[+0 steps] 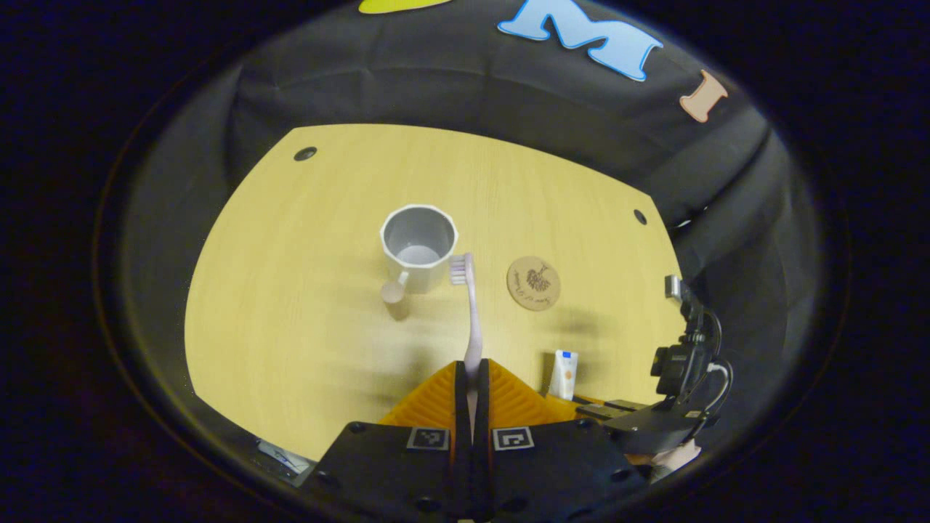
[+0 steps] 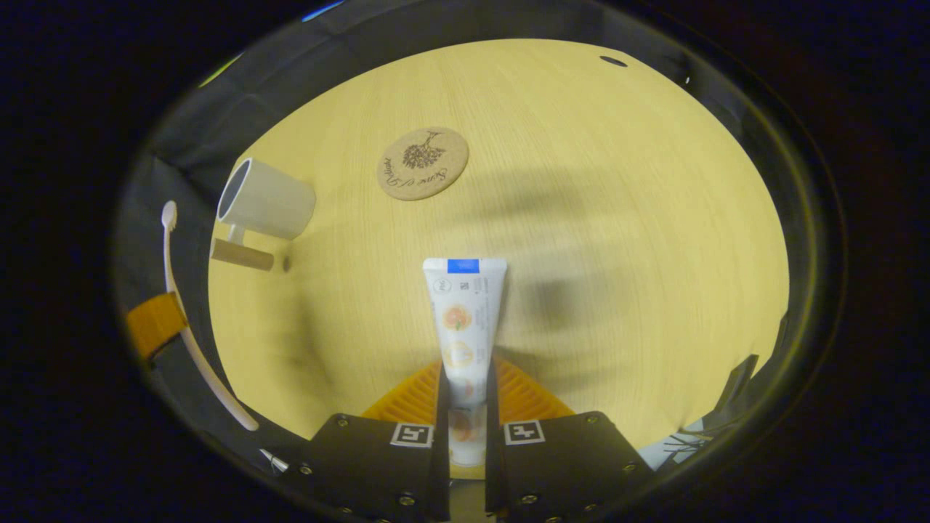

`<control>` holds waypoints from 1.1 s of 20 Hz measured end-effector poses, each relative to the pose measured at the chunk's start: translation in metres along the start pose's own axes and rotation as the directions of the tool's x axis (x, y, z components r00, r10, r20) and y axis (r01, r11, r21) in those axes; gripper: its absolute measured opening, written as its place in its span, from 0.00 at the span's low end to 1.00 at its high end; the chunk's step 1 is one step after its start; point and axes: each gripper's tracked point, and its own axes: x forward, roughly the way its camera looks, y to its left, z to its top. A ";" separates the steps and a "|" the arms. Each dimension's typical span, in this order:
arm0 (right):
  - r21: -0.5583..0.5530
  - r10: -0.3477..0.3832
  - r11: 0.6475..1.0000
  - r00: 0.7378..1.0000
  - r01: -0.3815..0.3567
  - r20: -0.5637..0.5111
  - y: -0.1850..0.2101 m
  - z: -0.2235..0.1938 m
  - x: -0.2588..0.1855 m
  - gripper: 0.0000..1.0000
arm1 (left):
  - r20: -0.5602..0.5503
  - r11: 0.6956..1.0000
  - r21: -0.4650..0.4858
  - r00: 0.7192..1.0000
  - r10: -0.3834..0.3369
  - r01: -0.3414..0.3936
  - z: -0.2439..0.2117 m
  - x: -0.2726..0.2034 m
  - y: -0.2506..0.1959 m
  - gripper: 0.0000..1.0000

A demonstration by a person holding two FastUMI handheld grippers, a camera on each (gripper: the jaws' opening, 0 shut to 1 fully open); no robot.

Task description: Put the toothbrush and toothpaste on the desktop into the cup, then pick up the cup and place it on the coaster on the desktop.

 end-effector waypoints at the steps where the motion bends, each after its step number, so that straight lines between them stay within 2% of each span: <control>1: 0.001 0.003 1.000 1.000 -0.003 -0.001 0.001 0.000 0.000 0.21 | 0.023 1.000 0.006 1.000 0.002 -0.003 0.013 -0.001 0.001 0.07; 4: 0.001 0.014 1.000 1.000 -0.014 -0.006 0.006 -0.002 0.001 0.21 | 0.106 1.000 0.018 0.994 0.024 -0.026 0.062 -0.003 0.008 0.08; 12: 0.020 0.021 1.000 0.999 -0.020 -0.025 0.007 -0.004 -0.001 0.21 | 0.220 0.997 0.038 0.974 0.051 -0.061 0.139 0.018 0.031 0.08; 15: 0.027 0.011 1.000 0.999 -0.010 -0.035 0.005 -0.006 -0.002 0.21 | 0.254 0.995 0.062 0.965 0.063 -0.081 0.158 0.033 0.042 0.08; 20: 0.041 0.008 0.999 0.999 -0.006 -0.041 0.007 -0.008 -0.004 0.21 | 0.306 0.993 0.088 0.951 0.044 -0.075 0.188 0.062 0.049 0.07; 21: 0.046 0.010 0.999 0.999 -0.008 -0.042 0.007 -0.009 -0.005 0.21 | 0.319 0.993 0.091 0.947 0.036 -0.068 0.192 0.068 0.048 0.13; 22: 0.051 0.012 0.999 0.999 -0.010 -0.040 0.009 -0.008 -0.006 0.21 | 0.329 0.994 0.091 0.944 0.027 -0.060 0.195 0.073 0.048 0.07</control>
